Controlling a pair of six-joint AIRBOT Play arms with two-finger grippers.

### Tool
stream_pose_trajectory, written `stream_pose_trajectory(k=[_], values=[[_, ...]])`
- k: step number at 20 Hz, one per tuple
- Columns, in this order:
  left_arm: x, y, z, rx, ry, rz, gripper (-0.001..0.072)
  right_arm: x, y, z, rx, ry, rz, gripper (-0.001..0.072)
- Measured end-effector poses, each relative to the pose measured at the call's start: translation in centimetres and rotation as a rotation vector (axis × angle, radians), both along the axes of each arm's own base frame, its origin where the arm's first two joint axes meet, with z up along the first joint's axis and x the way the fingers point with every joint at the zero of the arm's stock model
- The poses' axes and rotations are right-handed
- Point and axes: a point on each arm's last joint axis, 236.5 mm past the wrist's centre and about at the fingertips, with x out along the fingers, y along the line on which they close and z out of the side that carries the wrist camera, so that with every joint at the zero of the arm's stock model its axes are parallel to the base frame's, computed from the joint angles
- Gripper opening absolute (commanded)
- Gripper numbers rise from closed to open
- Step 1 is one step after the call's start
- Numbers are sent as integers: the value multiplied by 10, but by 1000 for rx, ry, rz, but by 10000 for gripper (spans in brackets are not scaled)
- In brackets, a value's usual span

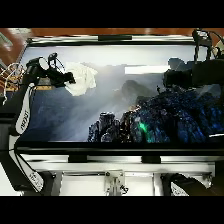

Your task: Fold the shirts.

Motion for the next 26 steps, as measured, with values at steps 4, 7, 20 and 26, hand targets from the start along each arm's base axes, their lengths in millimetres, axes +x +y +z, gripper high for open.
stream_pose_trajectory(k=[4, 7, 20, 26], values=[[1, -20, -17, -71, 28, -4, 25, 1, 0, 0, 1, -3, 1, 596], [9, -44, 23, -147, -53, -63, 24, 6, -1, 4, -20, -35, 22, 597], [-199, -177, 379, -221, -643, -593, 24, -15, -46, 111, -165, -336, -41, 597], [-265, -253, 239, -226, -320, -694, 134, -63, -59, 97, -186, -203, -63, 596]])
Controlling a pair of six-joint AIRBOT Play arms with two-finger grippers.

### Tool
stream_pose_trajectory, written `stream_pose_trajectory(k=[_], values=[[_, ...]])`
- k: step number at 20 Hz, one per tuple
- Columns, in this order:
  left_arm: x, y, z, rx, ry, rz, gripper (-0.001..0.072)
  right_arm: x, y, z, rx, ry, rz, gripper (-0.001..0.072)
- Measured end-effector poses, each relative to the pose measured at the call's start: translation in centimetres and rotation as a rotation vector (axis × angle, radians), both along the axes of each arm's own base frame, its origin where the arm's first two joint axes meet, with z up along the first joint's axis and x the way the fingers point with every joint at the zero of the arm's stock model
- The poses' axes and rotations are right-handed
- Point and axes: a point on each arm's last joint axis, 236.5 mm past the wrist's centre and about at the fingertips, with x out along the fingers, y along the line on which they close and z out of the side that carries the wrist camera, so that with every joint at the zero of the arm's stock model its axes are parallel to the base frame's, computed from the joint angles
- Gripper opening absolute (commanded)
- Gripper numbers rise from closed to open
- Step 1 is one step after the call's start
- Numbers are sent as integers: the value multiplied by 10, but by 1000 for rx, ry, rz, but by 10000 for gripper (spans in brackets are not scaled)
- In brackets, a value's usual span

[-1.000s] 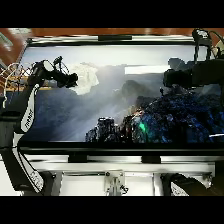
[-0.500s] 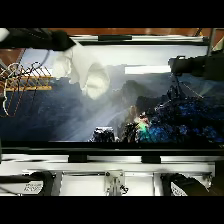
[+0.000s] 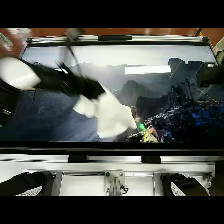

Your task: Fold the shirts.

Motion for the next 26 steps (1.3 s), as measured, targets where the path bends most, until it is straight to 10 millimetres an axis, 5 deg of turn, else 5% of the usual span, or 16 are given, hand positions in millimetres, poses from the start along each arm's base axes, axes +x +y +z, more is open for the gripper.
stream_pose_trajectory(k=[1, 2, 4, 10, 13, 18, 21, 22, 26], values=[[-8, -4, -28, 30, 48, 10, 474, -7, 2, -11, -1, 46, 10, 597], [-17, -5, -54, 57, 99, 25, 719, -12, 4, -23, -2, 92, 21, 596], [-28, 3, -88, 107, 176, 56, 717, -21, 8, -49, 2, 182, 42, 597], [4, 101, -110, 253, 192, 266, 717, -47, 28, -149, 49, 458, 102, 597], [-11, 122, -142, 291, 290, 287, 717, -62, 38, -202, 138, 610, 107, 601], [-42, 93, -195, 165, 418, 291, 717, -66, 61, -257, 347, 774, 98, 615], [-38, 70, -196, 52, 415, 320, 704, -64, 79, -278, 448, 847, 107, 614], [-34, 67, -195, 27, 406, 333, 647, -62, 86, -284, 480, 863, 114, 614], [-30, 60, -189, -23, 395, 350, 647, -57, 111, -306, 539, 912, 144, 614]])
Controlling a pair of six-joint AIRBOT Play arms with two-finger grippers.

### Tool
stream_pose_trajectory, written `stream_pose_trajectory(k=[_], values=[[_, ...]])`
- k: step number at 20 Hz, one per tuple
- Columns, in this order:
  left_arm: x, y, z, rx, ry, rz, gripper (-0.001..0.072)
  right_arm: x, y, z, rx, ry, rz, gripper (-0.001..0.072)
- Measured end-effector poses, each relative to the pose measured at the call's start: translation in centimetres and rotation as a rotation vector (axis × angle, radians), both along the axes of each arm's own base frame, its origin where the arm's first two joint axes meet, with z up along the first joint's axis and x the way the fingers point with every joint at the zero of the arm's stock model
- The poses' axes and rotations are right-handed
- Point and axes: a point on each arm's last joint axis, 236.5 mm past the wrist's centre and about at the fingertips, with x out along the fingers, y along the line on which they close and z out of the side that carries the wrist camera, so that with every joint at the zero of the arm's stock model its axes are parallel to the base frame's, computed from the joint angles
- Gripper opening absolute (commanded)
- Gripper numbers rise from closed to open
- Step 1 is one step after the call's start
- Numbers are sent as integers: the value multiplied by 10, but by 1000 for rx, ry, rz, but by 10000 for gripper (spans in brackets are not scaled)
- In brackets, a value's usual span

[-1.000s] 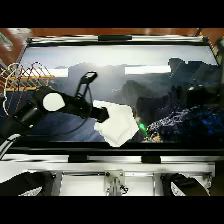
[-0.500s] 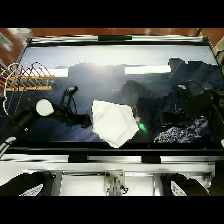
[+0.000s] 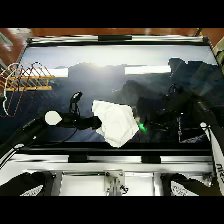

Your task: Fold the shirts.

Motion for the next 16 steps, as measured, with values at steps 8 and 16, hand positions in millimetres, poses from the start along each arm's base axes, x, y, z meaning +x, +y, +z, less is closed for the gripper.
stream_pose_trajectory(k=[8, 16], values=[[-1, 13, 52, -31, -43, -64, 649, 3, 20, -22, 19, 21, 38, 614], [-18, -12, 8, -7, 93, -151, 648, 5, 21, -25, 20, 15, 41, 614]])
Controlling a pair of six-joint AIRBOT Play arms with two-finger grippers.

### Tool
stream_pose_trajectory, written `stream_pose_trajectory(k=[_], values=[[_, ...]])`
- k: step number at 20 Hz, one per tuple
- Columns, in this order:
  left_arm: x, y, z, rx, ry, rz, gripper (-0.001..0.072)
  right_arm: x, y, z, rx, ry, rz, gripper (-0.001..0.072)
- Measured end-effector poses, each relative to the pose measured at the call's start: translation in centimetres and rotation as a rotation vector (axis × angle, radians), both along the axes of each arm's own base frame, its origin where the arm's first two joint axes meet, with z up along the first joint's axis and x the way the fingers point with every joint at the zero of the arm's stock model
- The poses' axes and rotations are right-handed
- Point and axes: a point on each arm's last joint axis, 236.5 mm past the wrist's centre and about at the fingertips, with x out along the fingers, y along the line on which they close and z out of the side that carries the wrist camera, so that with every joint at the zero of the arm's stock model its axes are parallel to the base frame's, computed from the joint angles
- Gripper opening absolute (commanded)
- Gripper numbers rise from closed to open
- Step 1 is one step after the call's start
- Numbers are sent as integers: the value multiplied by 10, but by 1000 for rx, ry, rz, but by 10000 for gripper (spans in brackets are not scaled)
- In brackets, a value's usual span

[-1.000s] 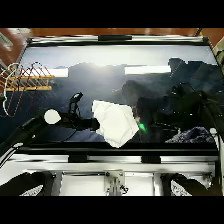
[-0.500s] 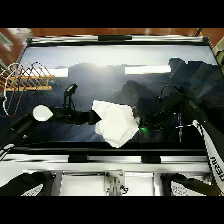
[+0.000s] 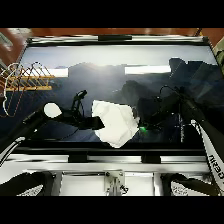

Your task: Fold the shirts.

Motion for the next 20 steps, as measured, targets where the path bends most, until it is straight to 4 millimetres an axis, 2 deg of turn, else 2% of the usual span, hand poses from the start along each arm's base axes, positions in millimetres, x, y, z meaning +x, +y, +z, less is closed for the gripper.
stream_pose_trajectory(k=[3, 6, 8, 9, 10, 11, 12, 13, 14, 16, 17, 18, 19, 20], values=[[-14, 4, -11, 22, 59, -64, 646, 1, 0, -1, -2, -4, -2, 614], [-15, 12, -15, 30, 84, -77, 483, 5, 0, -7, -6, -8, -12, 613], [-17, 14, -17, 33, 101, -86, 419, 6, 1, -15, -4, 6, -21, 613], [-16, 15, -18, 34, 102, -85, 362, 7, 2, -18, 2, 10, -29, 613], [-15, 15, -19, 34, 102, -84, 361, 10, 4, -21, 10, 7, -39, 613], [-13, 15, -20, 33, 98, -78, 326, 11, 6, -23, 16, 11, -46, 613], [-12, 14, -19, 29, 96, -71, 207, 14, 8, -24, 22, 5, -55, 612], [-10, 14, -20, 28, 90, -66, 161, 17, 10, -26, 27, -2, -61, 612], [-7, 14, -20, 27, 84, -59, 157, 17, 13, -27, 28, -4, -58, 612], [-2, 13, -19, 24, 69, -45, 28, 17, 23, -30, 31, -14, -46, 611], [-1, 13, -19, 23, 65, -40, 27, 15, 30, -31, 36, -12, -32, 539], [0, 13, -19, 22, 61, -37, 27, 14, 36, -34, 36, -14, -18, 366], [2, 13, -19, 22, 57, -34, 26, 14, 41, -38, 27, -26, -4, 154], [2, 13, -19, 21, 56, -32, 26, 14, 42, -41, 12, -38, 13, 70]])
